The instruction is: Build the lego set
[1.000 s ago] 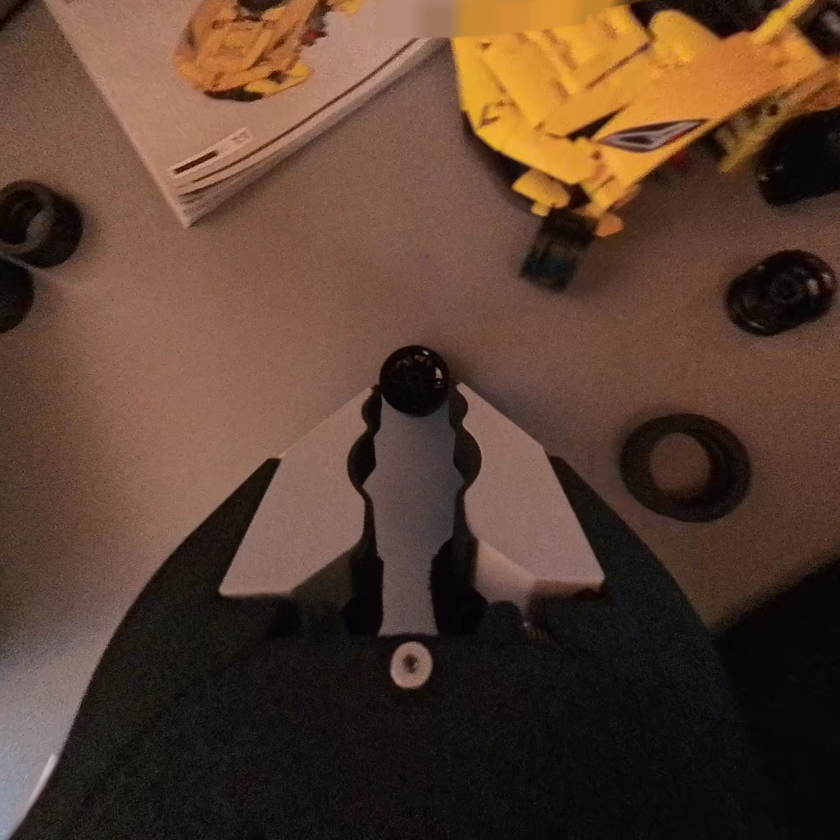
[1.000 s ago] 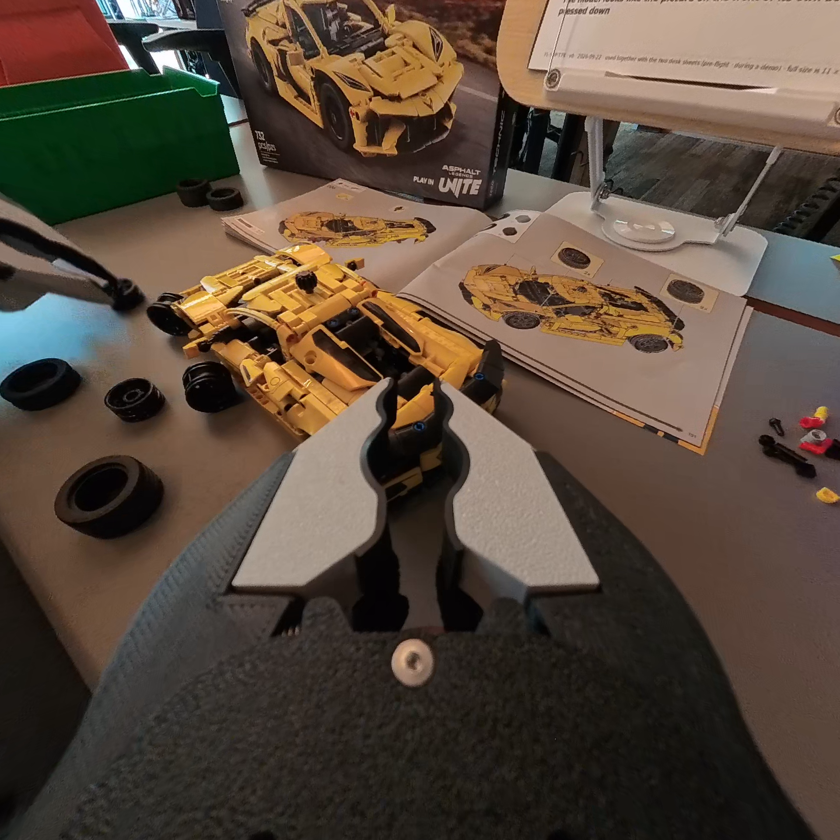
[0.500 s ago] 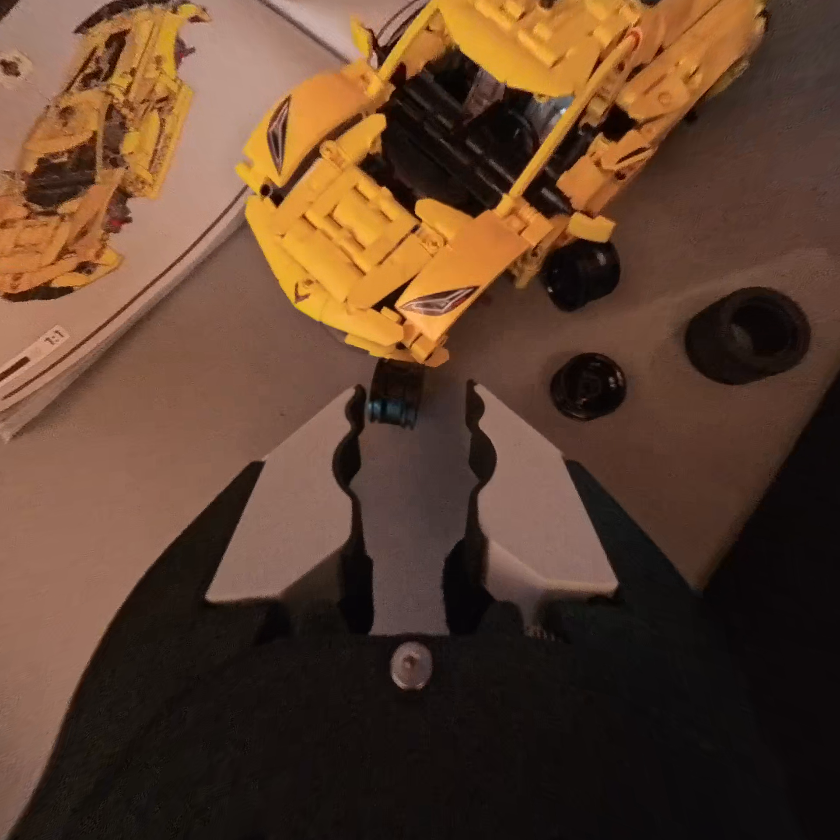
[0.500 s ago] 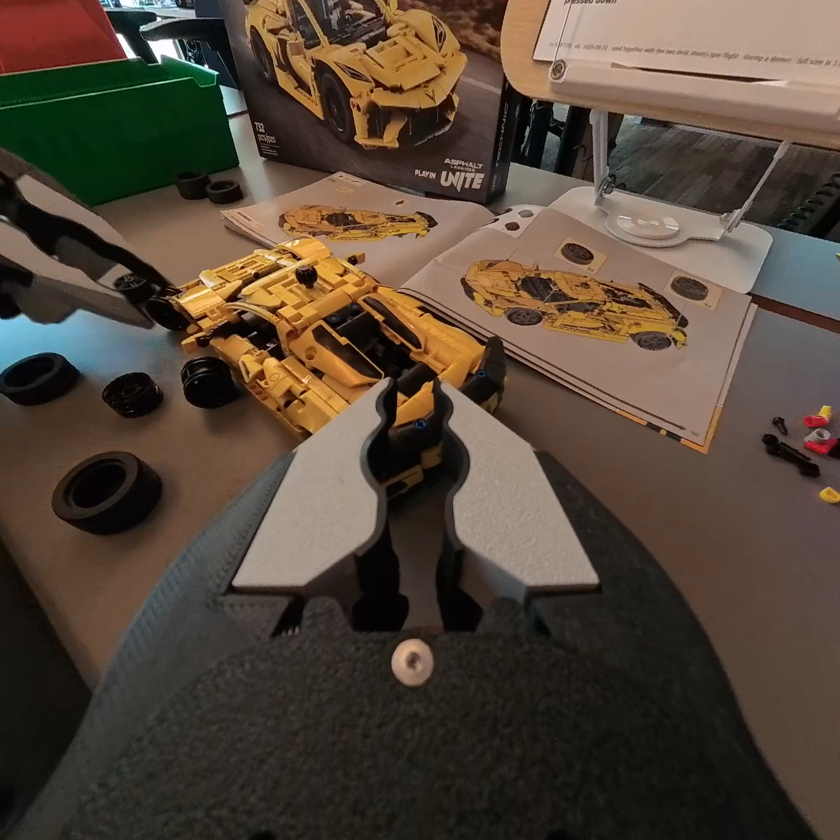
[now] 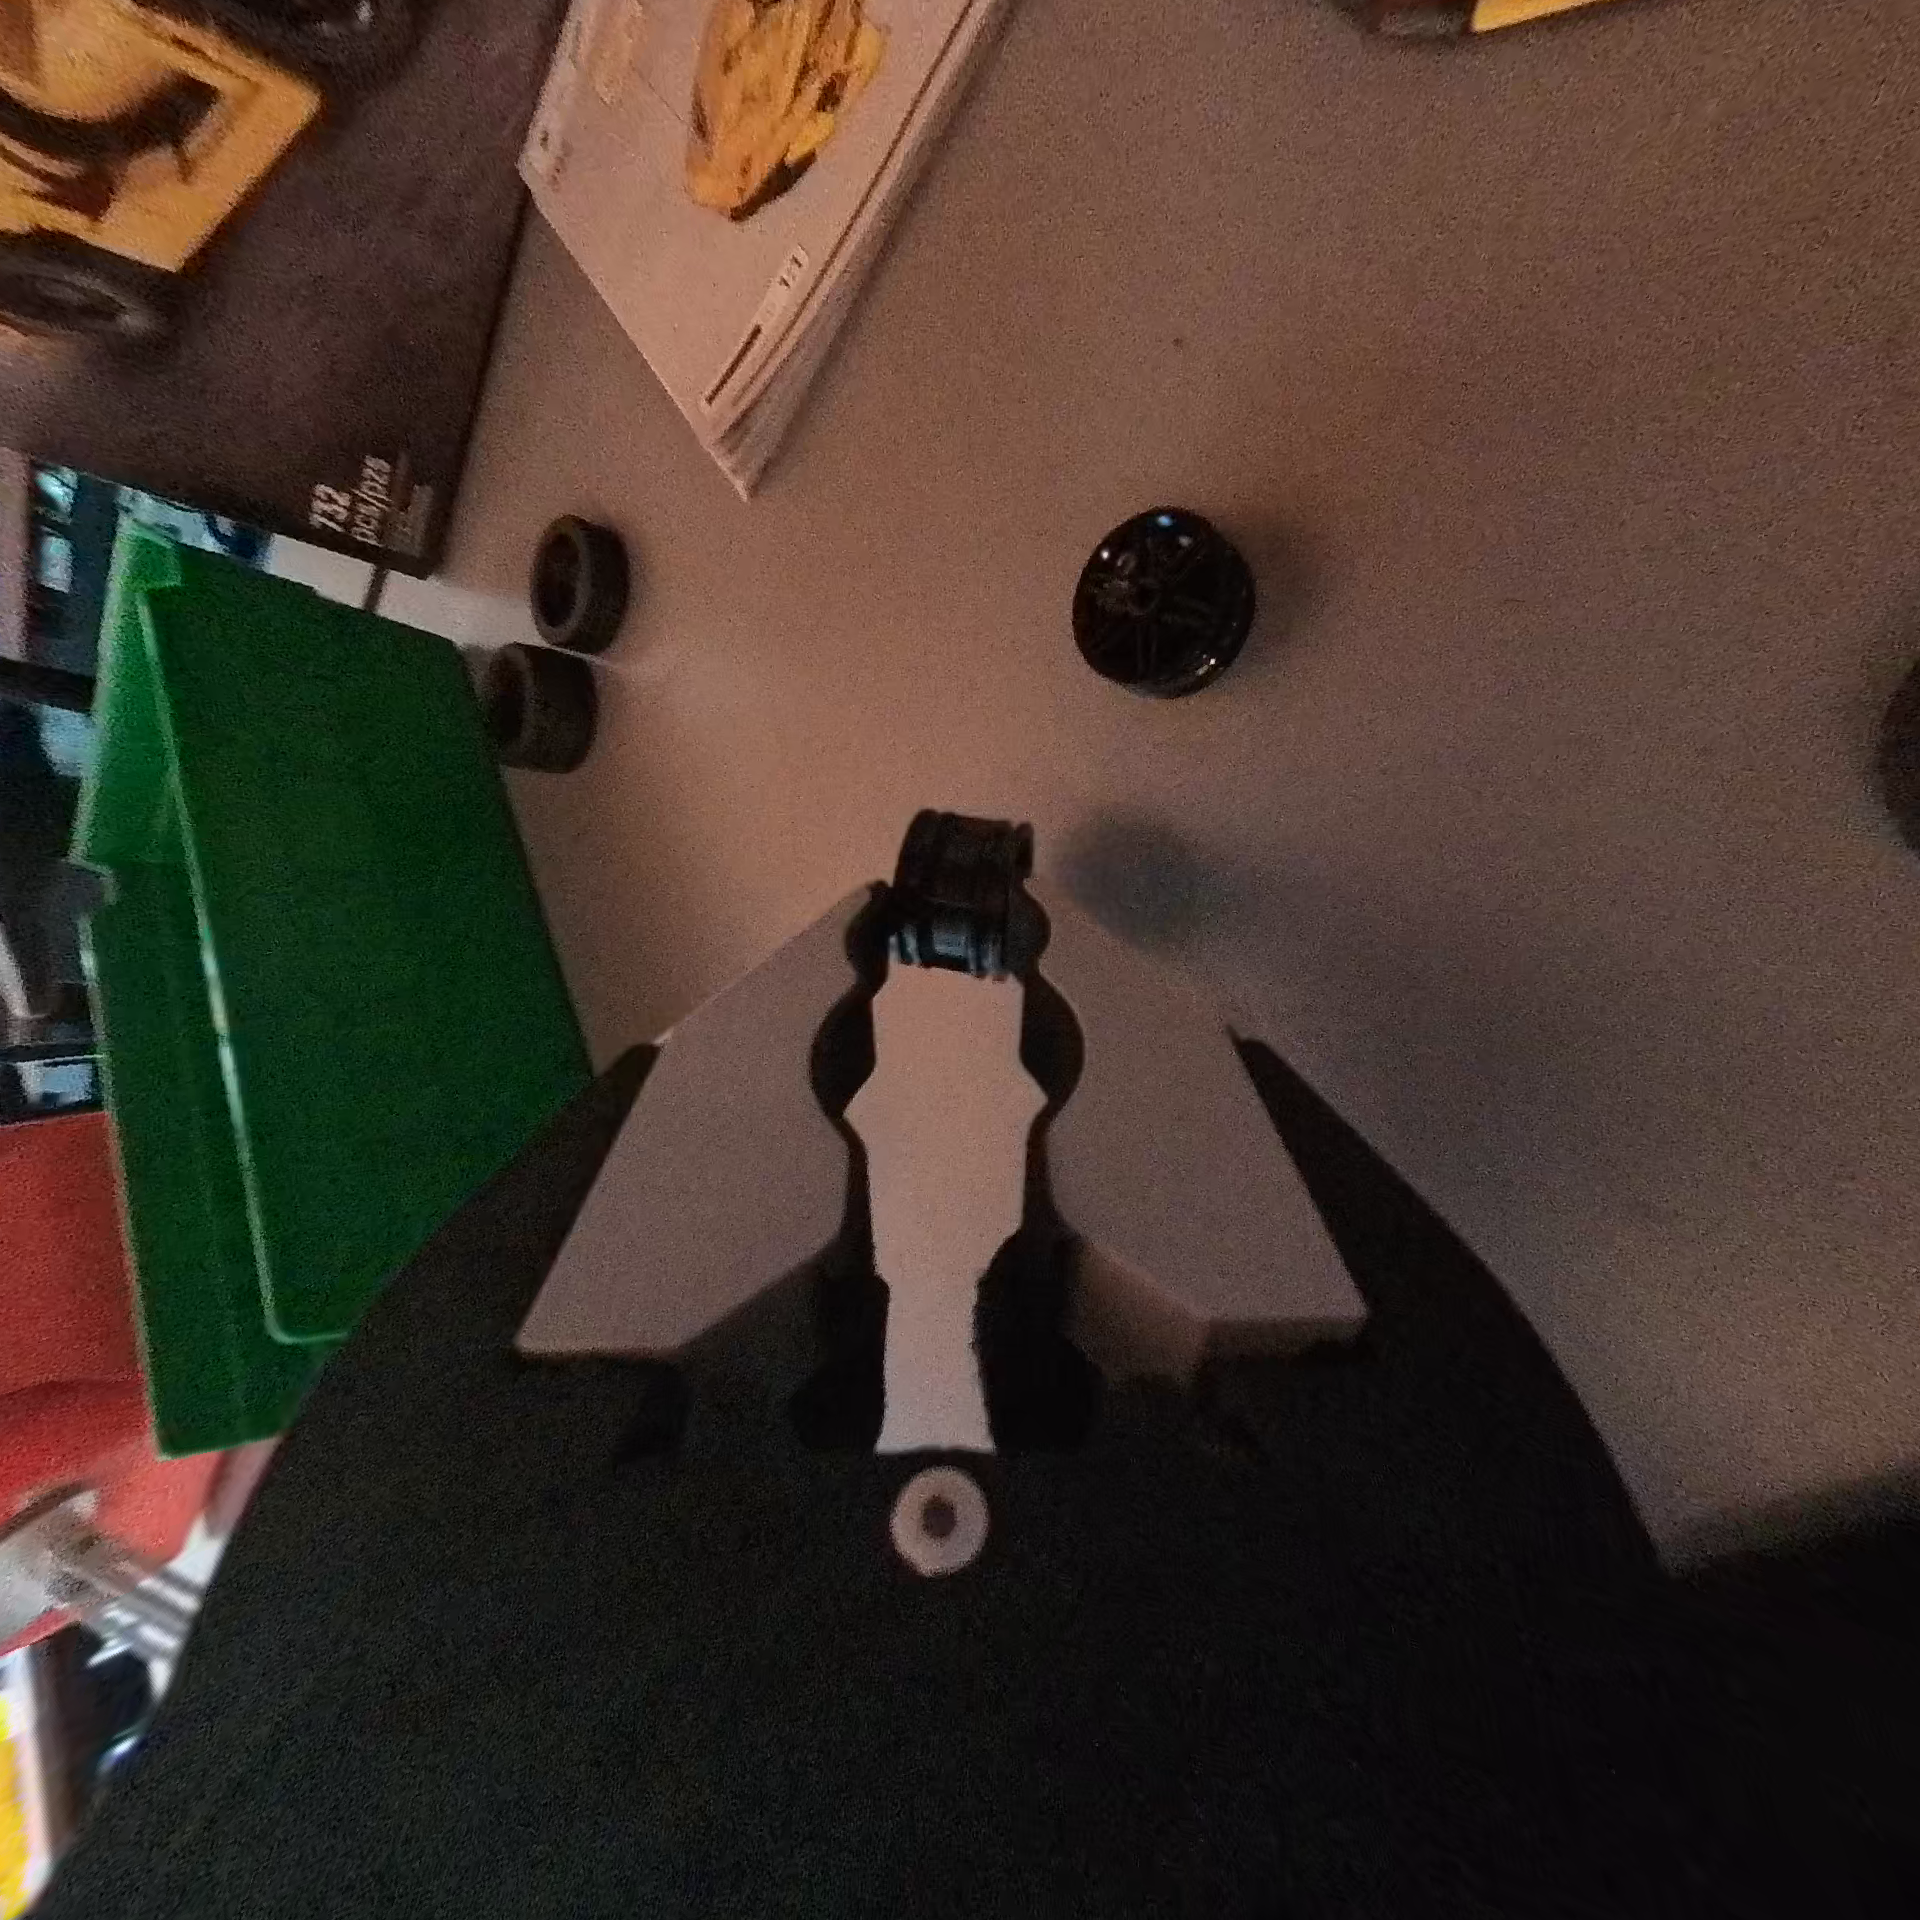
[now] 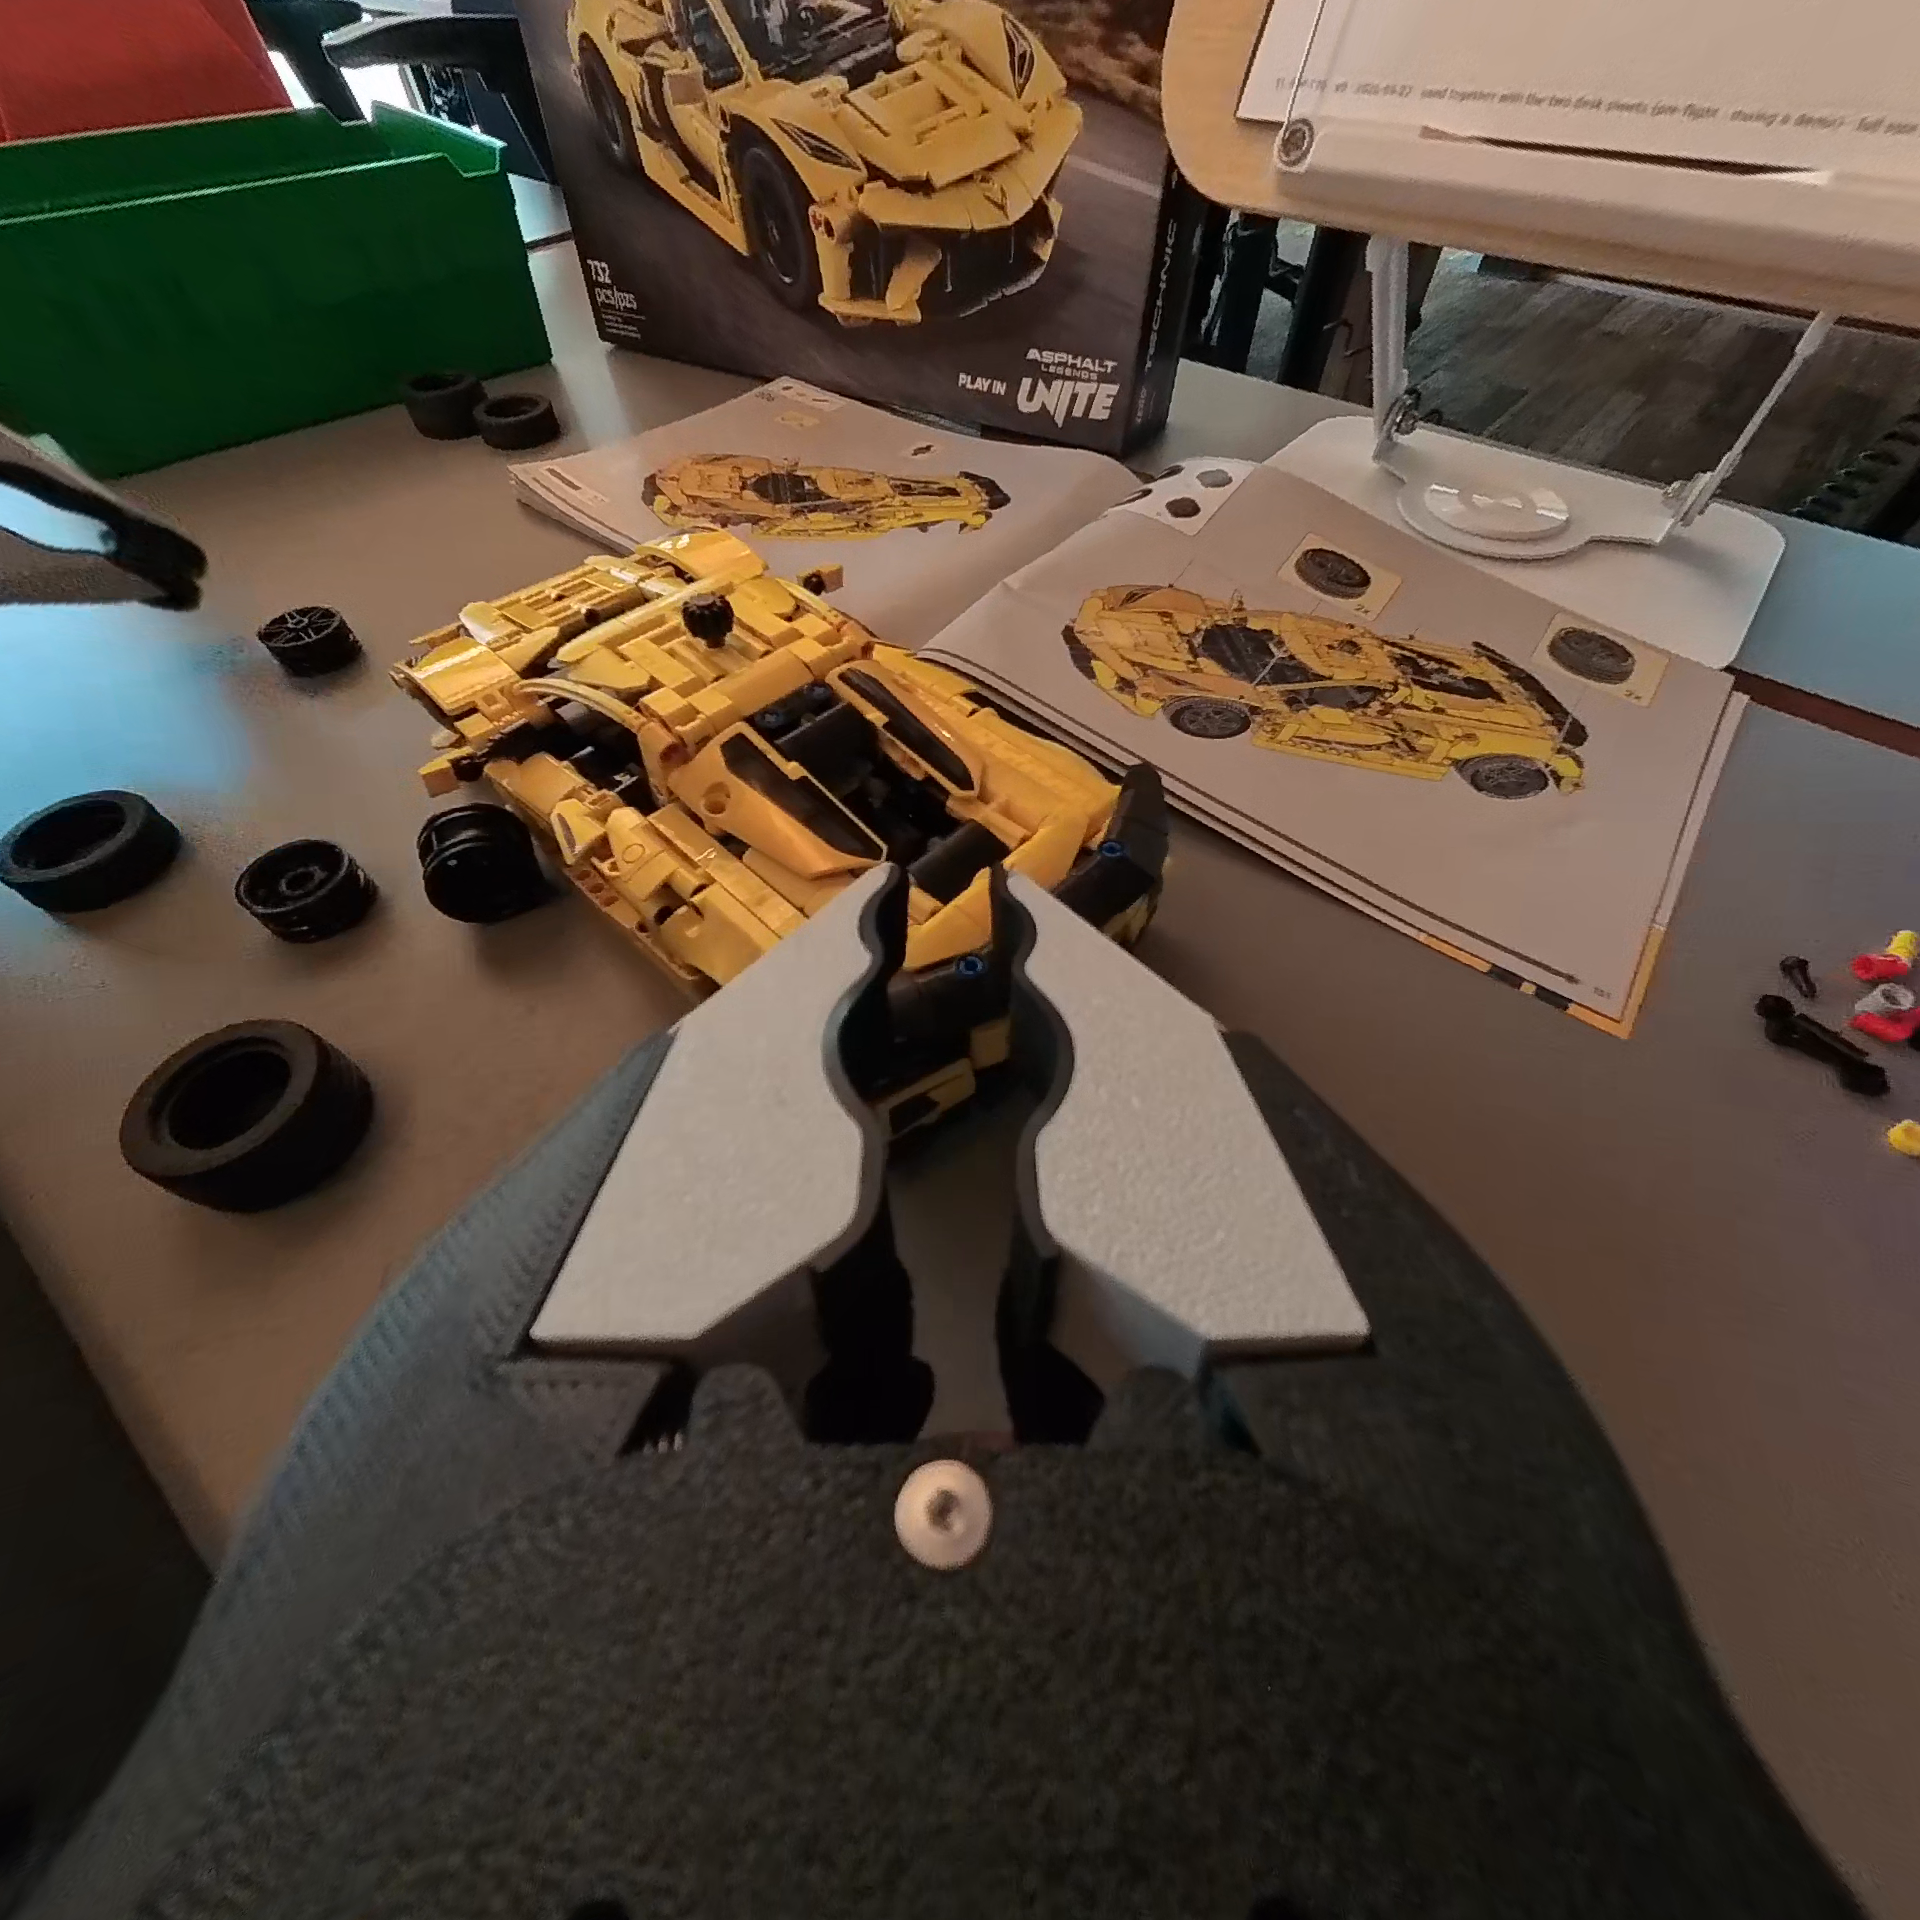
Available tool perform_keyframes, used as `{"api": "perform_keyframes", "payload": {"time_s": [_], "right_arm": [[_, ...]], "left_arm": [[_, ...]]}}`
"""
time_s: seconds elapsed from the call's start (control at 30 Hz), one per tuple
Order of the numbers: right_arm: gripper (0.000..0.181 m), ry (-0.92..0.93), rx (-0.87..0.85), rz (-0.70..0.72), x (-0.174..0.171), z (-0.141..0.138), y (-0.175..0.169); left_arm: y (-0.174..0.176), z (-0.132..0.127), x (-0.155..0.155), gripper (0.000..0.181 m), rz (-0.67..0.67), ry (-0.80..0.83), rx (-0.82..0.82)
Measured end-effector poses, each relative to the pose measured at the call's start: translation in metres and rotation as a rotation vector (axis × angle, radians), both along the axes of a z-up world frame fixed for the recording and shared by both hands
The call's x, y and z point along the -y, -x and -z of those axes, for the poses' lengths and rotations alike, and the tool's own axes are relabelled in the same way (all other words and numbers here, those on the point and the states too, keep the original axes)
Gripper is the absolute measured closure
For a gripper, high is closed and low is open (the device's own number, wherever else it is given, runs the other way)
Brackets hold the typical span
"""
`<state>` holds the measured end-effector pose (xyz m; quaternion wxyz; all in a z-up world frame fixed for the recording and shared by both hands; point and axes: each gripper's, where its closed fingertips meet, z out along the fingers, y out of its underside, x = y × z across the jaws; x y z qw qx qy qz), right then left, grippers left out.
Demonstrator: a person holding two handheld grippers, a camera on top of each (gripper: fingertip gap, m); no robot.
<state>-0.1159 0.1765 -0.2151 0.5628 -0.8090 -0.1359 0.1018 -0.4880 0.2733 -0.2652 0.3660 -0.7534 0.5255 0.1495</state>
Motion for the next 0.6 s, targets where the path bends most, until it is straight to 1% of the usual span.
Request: {"api": "perform_keyframes", "payload": {"time_s": [0.07,0.23,0.3,0.37,0.6], "right_arm": [[0.166,0.001,0.001,0.005,0.0,0.0,-0.001],[0.166,0.003,-0.005,0.017,0.0,0.001,-0.005],[0.167,0.002,0.001,0.014,0.0,0.001,-0.004],[0.166,0.004,0.006,0.012,0.0,0.001,-0.003],[0.166,0.002,0.0,0.007,0.0,0.0,-0.002]], "left_arm": [[-0.003,0.006,-0.006,0.159,-0.014,0.033,0.049],[-0.006,0.012,-0.013,0.158,-0.017,0.03,0.033],[-0.01,0.018,-0.007,0.155,0.012,0.067,0.017],[-0.008,0.018,-0.005,0.155,0.015,0.074,0.001],[-0.012,0.018,0.005,0.148,0.005,0.137,0.07]]}}
